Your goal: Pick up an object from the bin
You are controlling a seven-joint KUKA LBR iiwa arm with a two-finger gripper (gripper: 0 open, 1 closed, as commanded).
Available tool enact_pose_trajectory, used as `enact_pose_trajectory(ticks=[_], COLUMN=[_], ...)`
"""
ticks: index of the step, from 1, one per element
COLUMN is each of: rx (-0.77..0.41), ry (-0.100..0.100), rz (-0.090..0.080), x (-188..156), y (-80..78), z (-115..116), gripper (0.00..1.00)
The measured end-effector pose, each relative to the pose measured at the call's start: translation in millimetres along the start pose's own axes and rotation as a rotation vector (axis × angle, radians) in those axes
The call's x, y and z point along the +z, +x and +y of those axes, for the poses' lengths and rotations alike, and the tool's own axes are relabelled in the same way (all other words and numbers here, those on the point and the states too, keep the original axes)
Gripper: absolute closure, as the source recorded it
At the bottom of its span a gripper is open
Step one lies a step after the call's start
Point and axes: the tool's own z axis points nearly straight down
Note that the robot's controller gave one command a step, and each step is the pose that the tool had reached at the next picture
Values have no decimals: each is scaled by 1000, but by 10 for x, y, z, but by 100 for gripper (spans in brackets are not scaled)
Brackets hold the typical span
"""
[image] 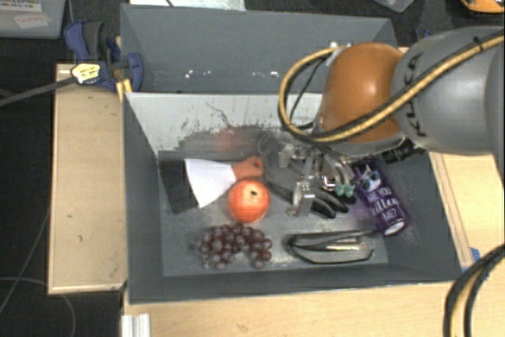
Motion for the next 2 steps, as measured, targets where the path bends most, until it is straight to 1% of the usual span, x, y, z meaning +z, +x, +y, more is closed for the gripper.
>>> enact_pose_trajectory(ticks=[1,2], rx=[0,-14], ry=[0,-4], rz=[0,-4], x=[0,82], y=[0,-43], z=[0,-156], gripper=[0,0])
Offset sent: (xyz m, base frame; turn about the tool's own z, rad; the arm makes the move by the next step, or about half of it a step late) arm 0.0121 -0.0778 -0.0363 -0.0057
